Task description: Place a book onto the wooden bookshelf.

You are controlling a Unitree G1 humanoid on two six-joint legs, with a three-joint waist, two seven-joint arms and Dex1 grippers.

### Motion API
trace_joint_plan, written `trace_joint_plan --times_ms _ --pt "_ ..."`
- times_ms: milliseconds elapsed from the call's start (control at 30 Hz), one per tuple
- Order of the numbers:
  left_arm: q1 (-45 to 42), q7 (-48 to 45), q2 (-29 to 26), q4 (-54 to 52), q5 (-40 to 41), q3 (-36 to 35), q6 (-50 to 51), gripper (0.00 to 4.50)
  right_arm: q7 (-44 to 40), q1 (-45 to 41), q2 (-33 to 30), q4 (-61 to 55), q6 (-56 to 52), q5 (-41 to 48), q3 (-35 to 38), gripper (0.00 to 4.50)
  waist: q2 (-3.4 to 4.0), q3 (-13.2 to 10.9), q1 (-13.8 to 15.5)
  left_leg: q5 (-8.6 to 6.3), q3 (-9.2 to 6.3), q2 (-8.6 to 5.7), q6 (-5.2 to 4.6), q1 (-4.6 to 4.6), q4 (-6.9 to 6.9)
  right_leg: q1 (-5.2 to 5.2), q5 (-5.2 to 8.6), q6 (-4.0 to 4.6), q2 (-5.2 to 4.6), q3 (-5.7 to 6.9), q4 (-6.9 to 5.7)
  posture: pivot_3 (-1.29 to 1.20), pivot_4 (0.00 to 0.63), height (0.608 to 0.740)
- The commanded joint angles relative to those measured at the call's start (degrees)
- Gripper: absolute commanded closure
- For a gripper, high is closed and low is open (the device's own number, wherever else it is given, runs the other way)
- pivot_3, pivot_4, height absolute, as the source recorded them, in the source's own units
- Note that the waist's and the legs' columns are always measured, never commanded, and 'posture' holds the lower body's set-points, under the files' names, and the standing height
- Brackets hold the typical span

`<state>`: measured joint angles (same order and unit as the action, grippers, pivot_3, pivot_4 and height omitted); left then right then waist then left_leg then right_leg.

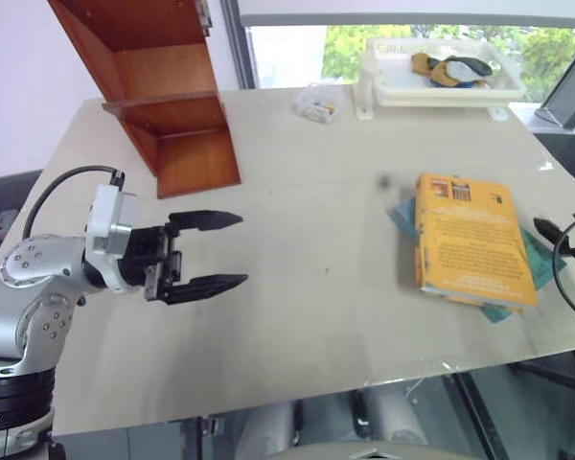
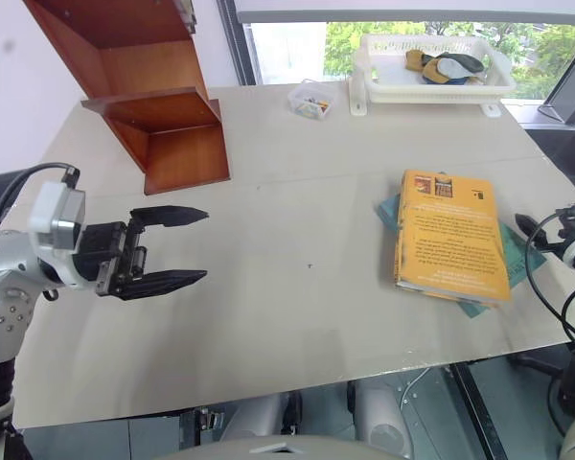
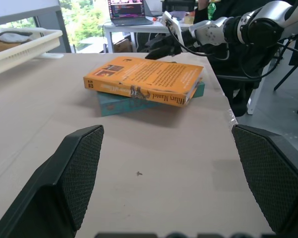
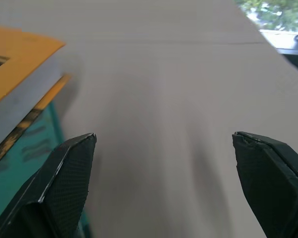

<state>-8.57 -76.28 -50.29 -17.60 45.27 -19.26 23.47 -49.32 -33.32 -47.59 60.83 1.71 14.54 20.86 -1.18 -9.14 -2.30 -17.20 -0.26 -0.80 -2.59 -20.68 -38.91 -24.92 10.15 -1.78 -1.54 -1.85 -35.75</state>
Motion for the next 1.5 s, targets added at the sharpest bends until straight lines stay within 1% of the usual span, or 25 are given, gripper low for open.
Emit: trace_joint_plan --times_ms 33,133,233,333,433,600,733,833,967,1133,1267,1500 --pt "0.5 -0.2 -0.7 -1.9 1.0 -1.6 -0.4 0.03 -3.7 -0.8 1.5 -2.8 0.4 0.7 -1.0 0.0 0.0 0.0 -0.1 0.0 -0.01 0.0 0.0 0.01 0.0 0.01 0.0 0.0 0.01 0.0 0.0 0.0 0.15 0.74" --pt "0.2 -0.3 -0.9 -1.5 0.9 -1.6 -0.5 0.03 -6.8 0.0 4.0 -7.3 -2.0 1.4 -2.6 0.0 0.01 0.0 -0.1 0.0 0.0 0.02 0.0 0.05 0.0 0.03 -0.01 0.0 0.01 -0.02 -0.02 0.0 0.15 0.74" --pt "-0.3 -0.5 -1.0 -0.9 0.6 -1.3 -0.6 0.03 -8.1 1.2 5.7 -11.6 -4.1 1.2 -4.5 0.0 0.01 0.0 -0.1 0.0 -0.03 0.02 0.0 0.06 0.0 0.03 -0.01 0.0 0.01 0.0 -0.03 0.0 0.15 0.74" --pt "-0.5 -0.7 -0.9 -0.7 0.3 -1.1 -0.9 0.03 -6.2 2.0 6.7 -14.8 -6.0 0.7 -5.5 0.0 0.01 0.0 0.0 0.0 -0.09 0.02 0.01 0.04 0.0 0.03 -0.01 0.01 -0.02 0.06 -0.03 0.0 0.15 0.74" --pt "-0.4 -0.7 -1.0 -0.7 0.3 -1.3 -0.8 0.03 -5.1 2.7 6.3 -16.0 -5.7 0.6 -5.2 0.0 0.01 0.0 0.1 0.0 -0.11 0.02 0.01 0.02 0.0 0.03 -0.01 0.01 -0.06 0.09 -0.02 0.0 0.15 0.74" --pt "0.6 -0.5 -1.1 -1.0 -0.3 -1.7 -1.2 0.03 1.8 0.4 2.9 -12.3 -4.1 3.4 1.3 0.0 0.07 0.0 0.2 -0.01 -0.12 -0.01 0.01 0.02 0.0 0.03 -0.01 0.02 -0.09 0.1 -0.02 0.0 0.15 0.74" --pt "0.7 -0.4 -0.9 -0.9 -0.5 -1.5 -1.3 0.03 6.4 -0.9 0.6 -8.5 -1.6 3.0 3.5 0.0 0.19 -0.1 0.2 -0.01 -0.08 -0.03 0.01 -0.01 0.0 0.03 0.01 0.03 -0.08 0.09 0.02 0.0 0.15 0.74" --pt "0.6 -0.5 -0.8 -0.8 -0.6 -1.3 -1.4 0.03 9.0 -1.5 -1.3 -5.0 0.1 1.6 3.4 0.0 0.19 -0.1 0.0 -0.01 -0.08 -0.01 0.01 0.0 0.01 0.03 0.0 0.02 -0.03 0.08 0.02 0.0 0.15 0.74" --pt "0.3 -0.8 -0.9 -0.4 -0.7 -1.3 -1.6 0.03 12.6 -0.8 -3.1 -2.1 0.8 -2.9 0.3 0.0 0.19 -0.1 -0.1 -0.01 -0.01 0.0 0.0 0.01 0.01 0.03 0.01 0.03 -0.01 0.02 0.02 0.0 0.15 0.74" --pt "0.1 -1.0 -0.8 -0.1 -1.0 -1.1 -1.6 0.03 10.7 0.2 -1.6 -2.1 -1.4 -5.0 -2.9 0.0 0.18 -0.1 -0.2 -0.02 0.12 0.0 -0.02 0.05 0.01 0.03 0.03 -0.01 0.05 -0.15 0.03 0.0 0.15 0.74" --pt "-0.1 -1.1 -0.9 0.1 -1.1 -1.1 -1.7 0.03 8.1 1.0 0.7 -3.0 -2.9 -5.0 -4.4 0.0 0.16 -0.1 -0.2 -0.02 0.11 0.02 -0.03 0.05 0.01 0.03 0.02 -0.03 0.08 -0.16 0.03 0.0 0.15 0.74" --pt "0.0 -1.2 -1.1 0.3 -1.4 -1.3 -1.7 0.03 5.6 2.7 3.9 -6.2 -2.6 -4.0 -5.0 0.0 0.0 -0.1 -0.2 -0.02 0.08 0.1 -0.02 0.09 0.01 0.04 0.02 -0.03 0.17 -0.16 0.02 0.0 0.15 0.74"
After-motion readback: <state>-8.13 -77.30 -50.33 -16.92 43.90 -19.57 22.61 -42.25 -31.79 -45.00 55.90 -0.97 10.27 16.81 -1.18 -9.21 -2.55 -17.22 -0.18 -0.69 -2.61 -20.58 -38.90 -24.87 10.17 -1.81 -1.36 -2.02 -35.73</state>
